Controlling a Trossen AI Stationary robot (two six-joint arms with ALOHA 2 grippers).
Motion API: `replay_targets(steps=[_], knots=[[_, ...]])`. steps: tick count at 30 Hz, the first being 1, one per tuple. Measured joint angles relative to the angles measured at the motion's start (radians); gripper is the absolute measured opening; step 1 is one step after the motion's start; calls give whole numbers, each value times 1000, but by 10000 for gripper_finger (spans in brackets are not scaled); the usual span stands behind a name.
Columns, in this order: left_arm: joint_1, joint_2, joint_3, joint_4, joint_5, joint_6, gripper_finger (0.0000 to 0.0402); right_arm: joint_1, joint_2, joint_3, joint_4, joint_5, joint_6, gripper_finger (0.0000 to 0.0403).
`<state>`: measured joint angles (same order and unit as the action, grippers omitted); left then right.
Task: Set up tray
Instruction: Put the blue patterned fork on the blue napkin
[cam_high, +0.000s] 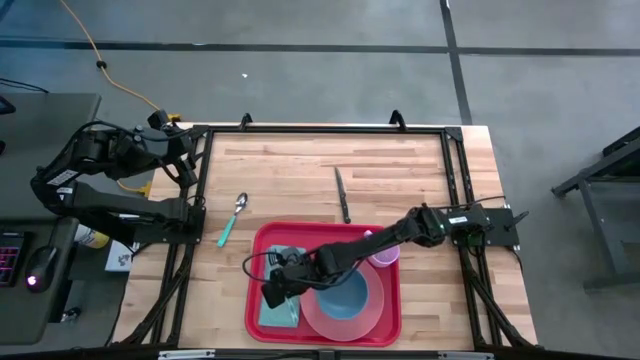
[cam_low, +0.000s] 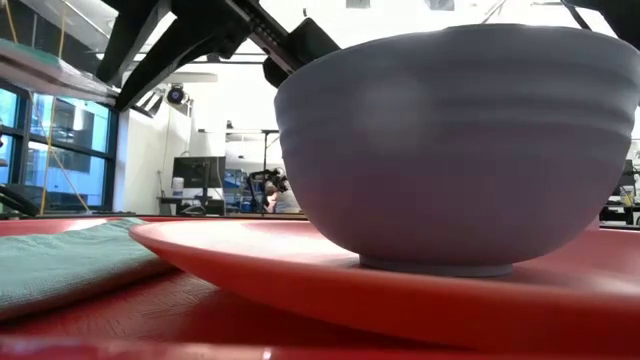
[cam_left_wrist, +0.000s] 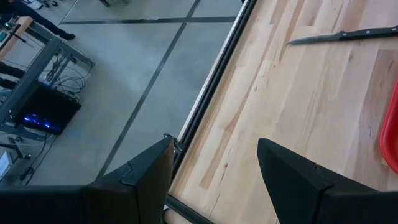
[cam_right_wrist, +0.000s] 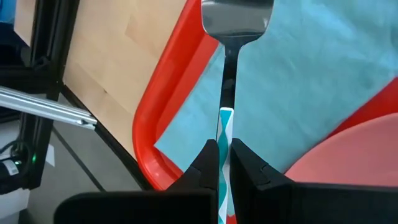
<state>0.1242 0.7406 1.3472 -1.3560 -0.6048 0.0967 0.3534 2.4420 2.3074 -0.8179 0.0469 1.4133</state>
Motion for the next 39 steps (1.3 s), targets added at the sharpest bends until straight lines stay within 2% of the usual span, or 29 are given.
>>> replay_targets(steps=[14, 24, 31, 39], knots=[[0, 0, 0, -5, 0, 3, 264, -1, 0, 0, 14, -37, -4, 2], [0, 0, 0, -8, 0, 3, 264, -8, 0, 0, 20, -53, -5, 42], [0, 0, 0, -8, 0, 3, 264, -11, 0, 0, 21, -54, -7, 47], [0, 0, 0, -8, 3, 3, 264, -27, 0, 0, 116, -66, -82, 48]])
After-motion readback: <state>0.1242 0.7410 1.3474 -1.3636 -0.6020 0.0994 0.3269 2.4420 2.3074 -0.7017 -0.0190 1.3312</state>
